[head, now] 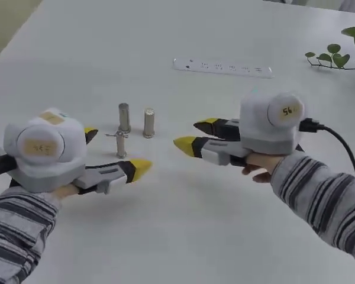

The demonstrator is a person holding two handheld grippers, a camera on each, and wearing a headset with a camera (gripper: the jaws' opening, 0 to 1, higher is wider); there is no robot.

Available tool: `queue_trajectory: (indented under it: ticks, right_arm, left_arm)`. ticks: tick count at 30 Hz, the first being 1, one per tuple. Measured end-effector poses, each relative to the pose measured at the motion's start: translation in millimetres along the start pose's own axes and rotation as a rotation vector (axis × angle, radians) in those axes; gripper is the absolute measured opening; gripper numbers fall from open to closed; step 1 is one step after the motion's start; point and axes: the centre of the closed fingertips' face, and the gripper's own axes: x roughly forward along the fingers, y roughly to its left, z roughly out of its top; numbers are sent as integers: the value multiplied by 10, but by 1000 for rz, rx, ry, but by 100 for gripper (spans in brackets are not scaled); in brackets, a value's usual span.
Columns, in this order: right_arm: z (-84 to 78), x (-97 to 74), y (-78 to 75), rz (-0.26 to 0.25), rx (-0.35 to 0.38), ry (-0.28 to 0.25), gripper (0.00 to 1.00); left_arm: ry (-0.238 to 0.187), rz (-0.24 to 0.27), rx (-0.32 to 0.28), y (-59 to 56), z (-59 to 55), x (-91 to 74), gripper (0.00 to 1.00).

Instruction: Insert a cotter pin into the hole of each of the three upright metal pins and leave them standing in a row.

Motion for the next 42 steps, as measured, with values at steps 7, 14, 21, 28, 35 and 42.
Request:
queue_trajectory:
  ticks: [7, 14, 21, 28, 35, 42]
  right_arm:
    - [142, 338, 26, 7, -6, -30, 34]
    - [166, 623, 43, 12, 11, -23, 35]
    - [69, 875, -103, 6, 37, 4, 30]
    - [38, 959, -135, -18, 61, 12, 23]
    - [31, 995, -150, -24, 80, 3, 17]
    - [67, 980, -77, -24, 30, -4, 9]
  left_arm:
    - [0, 20, -34, -68, -16, -142, 88]
    - [27, 12, 11, -118, -83, -188, 93]
    - [22, 30, -3, -139, -83, -245, 98]
    - [11, 30, -10, -158, -73, -251, 99]
    - [24, 35, -12, -165, -124, -273, 99]
    - [26, 45, -13, -150, -152, -299, 99]
